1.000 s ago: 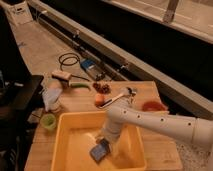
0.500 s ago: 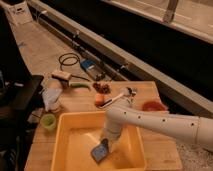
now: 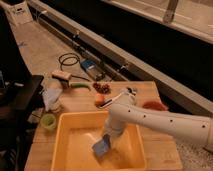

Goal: Place sponge in plastic cup

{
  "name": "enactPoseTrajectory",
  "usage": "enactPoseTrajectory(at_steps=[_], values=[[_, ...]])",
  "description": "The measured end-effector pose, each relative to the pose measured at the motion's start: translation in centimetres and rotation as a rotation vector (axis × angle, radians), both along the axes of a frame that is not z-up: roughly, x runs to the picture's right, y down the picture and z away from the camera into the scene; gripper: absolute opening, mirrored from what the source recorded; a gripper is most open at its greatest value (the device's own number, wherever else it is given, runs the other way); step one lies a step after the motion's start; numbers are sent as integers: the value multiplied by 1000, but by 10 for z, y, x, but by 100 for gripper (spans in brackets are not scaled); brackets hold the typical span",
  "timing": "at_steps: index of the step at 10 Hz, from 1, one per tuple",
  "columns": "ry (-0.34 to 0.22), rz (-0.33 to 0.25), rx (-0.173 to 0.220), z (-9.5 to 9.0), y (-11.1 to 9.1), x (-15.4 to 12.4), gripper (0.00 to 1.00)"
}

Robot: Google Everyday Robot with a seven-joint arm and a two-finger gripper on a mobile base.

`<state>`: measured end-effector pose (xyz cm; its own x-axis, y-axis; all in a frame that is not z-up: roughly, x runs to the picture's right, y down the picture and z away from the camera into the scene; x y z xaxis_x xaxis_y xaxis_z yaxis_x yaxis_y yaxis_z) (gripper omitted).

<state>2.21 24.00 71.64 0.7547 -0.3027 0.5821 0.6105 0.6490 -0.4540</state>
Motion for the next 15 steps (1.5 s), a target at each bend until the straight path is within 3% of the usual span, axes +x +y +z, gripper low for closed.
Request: enactPoseTrajectory(at_steps=[2, 5, 7, 8, 9, 11, 12, 13, 15], values=[[16, 5, 37, -18, -30, 10, 0], [51, -2, 116, -41, -96, 22, 0], [62, -5, 177, -35, -154, 26, 0], [61, -8, 194, -31, -173, 24, 0], [51, -16, 224, -21, -206, 17, 0], [10, -26, 254, -4, -246, -11, 0], [-4, -25, 260, 1, -252, -24, 0], [-41, -25, 270, 8, -260, -55, 0], [-53, -24, 277, 10, -263, -66, 0]])
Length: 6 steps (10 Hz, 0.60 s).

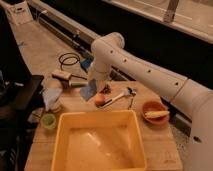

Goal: Place sponge in plastic cup

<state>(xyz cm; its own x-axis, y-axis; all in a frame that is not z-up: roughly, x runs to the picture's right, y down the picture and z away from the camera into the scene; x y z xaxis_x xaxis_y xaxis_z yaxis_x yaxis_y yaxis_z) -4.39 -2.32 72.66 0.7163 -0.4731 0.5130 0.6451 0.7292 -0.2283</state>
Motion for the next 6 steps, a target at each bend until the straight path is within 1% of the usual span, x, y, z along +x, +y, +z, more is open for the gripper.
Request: enactPoseTrajectory(at_steps=[6], values=[[0, 3, 0, 0, 0, 1, 0]])
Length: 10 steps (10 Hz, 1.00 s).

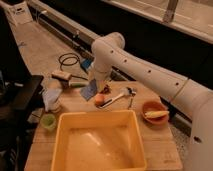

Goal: Place sponge in plastic cup

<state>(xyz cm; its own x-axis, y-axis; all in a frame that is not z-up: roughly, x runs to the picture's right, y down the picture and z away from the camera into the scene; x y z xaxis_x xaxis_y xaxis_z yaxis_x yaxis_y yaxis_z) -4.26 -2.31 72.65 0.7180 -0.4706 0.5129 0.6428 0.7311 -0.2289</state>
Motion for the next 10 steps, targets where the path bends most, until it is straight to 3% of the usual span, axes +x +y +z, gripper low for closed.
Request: enactPoseTrajectory(at_steps=[3, 6, 10], values=[[-54, 0, 27, -2, -8, -21, 0], [-152, -1, 41, -4, -9, -79, 0], [-292, -27, -7, -9, 20, -146, 0]])
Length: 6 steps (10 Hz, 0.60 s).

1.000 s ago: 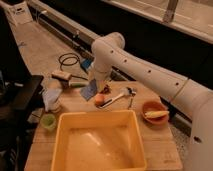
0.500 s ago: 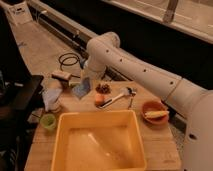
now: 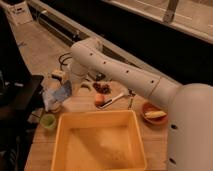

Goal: Place sponge in plastic cup

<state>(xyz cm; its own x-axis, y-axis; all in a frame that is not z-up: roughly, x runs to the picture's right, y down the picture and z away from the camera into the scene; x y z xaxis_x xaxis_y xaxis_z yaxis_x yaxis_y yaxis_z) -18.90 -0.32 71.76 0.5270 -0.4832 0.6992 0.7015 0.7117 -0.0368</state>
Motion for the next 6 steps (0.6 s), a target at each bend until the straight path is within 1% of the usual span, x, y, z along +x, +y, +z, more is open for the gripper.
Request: enactPoseTrajectory(at_steps=[1, 2, 3, 4, 6], values=[[-22, -13, -4, -5, 9, -10, 0], [-50, -45, -4, -14, 25, -23, 0], [-67, -69, 5, -22, 35, -31, 0], [-71, -78, 10, -26, 40, -34, 0], [-68, -77, 12, -26, 40, -33, 0]])
